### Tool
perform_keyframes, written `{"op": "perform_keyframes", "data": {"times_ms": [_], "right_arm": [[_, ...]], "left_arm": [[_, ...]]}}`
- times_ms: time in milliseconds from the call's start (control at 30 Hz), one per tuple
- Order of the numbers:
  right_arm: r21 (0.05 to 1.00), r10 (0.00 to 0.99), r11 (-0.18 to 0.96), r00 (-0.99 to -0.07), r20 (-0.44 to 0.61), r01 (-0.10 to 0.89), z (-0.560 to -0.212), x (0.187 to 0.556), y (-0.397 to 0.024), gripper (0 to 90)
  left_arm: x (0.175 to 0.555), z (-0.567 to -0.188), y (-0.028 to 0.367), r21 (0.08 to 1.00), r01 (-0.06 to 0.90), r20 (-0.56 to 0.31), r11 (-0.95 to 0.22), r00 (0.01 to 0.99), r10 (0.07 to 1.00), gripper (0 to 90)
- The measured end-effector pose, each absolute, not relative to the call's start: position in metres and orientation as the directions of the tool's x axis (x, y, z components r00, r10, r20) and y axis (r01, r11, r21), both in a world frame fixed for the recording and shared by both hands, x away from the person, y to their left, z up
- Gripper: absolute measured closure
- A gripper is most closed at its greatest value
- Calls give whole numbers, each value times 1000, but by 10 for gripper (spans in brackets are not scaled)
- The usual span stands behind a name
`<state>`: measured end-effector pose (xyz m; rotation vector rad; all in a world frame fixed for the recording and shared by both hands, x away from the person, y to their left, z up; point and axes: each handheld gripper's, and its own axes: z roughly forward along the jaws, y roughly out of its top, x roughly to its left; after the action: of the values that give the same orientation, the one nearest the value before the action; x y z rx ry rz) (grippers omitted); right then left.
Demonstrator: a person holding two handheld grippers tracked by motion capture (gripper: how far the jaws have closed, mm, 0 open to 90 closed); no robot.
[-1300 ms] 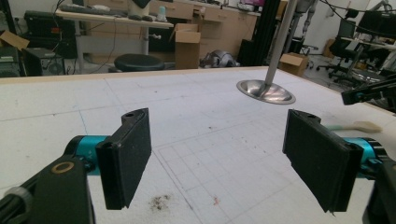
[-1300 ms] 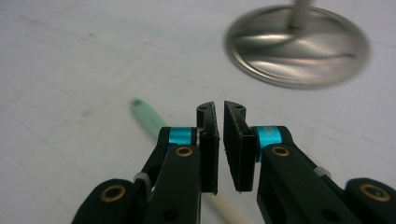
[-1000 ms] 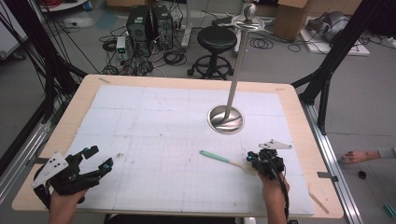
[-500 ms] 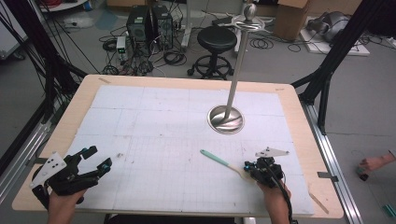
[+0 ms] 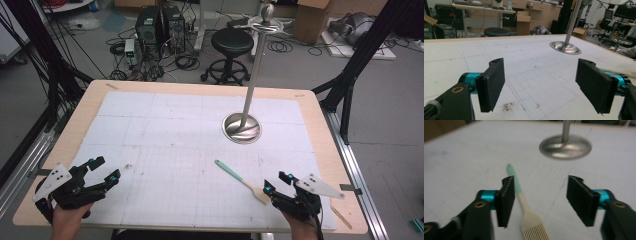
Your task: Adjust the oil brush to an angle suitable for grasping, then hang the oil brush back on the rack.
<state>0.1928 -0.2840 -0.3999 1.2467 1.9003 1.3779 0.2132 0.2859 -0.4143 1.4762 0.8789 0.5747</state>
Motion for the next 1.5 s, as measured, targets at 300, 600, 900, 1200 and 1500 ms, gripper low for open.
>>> {"op": "perform_keyframes", "data": {"times_ms": [300, 600, 900, 1200, 1500], "right_arm": [[943, 876, 65, -471, 103, 326, -391, 168, -291, 172], [956, 876, 21, -467, 124, 293, -386, 163, -298, 167], [950, 865, 32, -484, 129, 311, -390, 166, -299, 186], [940, 846, 53, -515, 137, 336, -393, 183, -285, 191], [887, 827, 162, -550, 117, 433, -409, 215, -270, 332]], "left_arm": [[215, -414, 281, 982, 181, -160, 61, 607, 779, 236], [215, -416, 281, 981, 186, -159, 55, 606, 780, 237], [217, -417, 280, 980, 192, -151, 42, 599, 786, 237], [216, -419, 281, 979, 198, -152, 38, 602, 784, 237], [217, -419, 278, 980, 198, -138, 20, 606, 783, 236]]}}
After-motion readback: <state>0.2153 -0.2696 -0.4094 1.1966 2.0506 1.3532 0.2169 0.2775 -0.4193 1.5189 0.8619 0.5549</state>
